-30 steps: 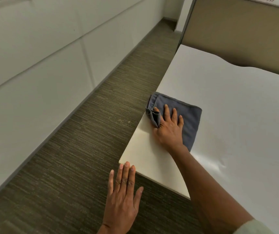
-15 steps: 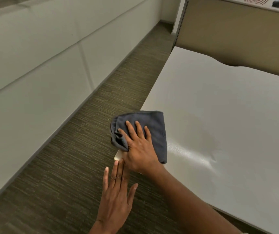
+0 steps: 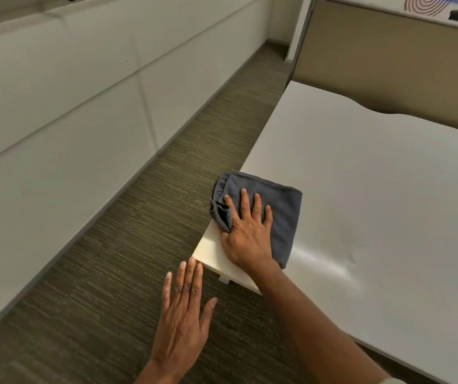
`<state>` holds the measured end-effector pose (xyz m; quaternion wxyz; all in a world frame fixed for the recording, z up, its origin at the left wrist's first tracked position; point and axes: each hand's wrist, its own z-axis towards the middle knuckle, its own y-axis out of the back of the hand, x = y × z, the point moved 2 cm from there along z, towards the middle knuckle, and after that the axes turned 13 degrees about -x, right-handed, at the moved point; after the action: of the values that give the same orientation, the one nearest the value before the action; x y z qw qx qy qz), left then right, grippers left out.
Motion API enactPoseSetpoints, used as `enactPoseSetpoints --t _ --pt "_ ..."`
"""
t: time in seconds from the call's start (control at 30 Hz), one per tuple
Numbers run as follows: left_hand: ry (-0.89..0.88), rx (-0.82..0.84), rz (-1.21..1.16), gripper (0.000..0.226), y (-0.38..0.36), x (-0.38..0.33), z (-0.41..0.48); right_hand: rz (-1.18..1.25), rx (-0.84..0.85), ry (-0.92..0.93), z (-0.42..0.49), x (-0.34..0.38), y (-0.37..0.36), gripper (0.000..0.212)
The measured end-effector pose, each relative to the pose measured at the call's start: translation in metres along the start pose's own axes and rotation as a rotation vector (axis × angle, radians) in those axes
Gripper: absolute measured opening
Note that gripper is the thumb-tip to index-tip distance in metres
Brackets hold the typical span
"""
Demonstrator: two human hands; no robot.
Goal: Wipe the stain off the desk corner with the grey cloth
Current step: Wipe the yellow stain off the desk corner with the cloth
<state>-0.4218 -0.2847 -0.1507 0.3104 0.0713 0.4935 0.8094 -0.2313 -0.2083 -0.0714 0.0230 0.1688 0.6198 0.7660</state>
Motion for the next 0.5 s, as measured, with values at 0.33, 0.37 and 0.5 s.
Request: enactPoseSetpoints --t 0.33,0.37,0.5 --pt "0.152 -0.036 0.005 0.080 0.012 -0.007 0.002 0.060 0.034 0.230 -0.035 0.031 -0.005 0.070" --pt "0.170 -0.042 0.001 0.080 0.013 -0.007 0.002 0.066 0.032 0.246 -0.039 0.031 -0.004 0.071" --pt "0.210 -0.055 -0.046 0.079 0.014 -0.010 -0.002 0.075 0.047 0.297 -0.057 0.025 0.000 0.076"
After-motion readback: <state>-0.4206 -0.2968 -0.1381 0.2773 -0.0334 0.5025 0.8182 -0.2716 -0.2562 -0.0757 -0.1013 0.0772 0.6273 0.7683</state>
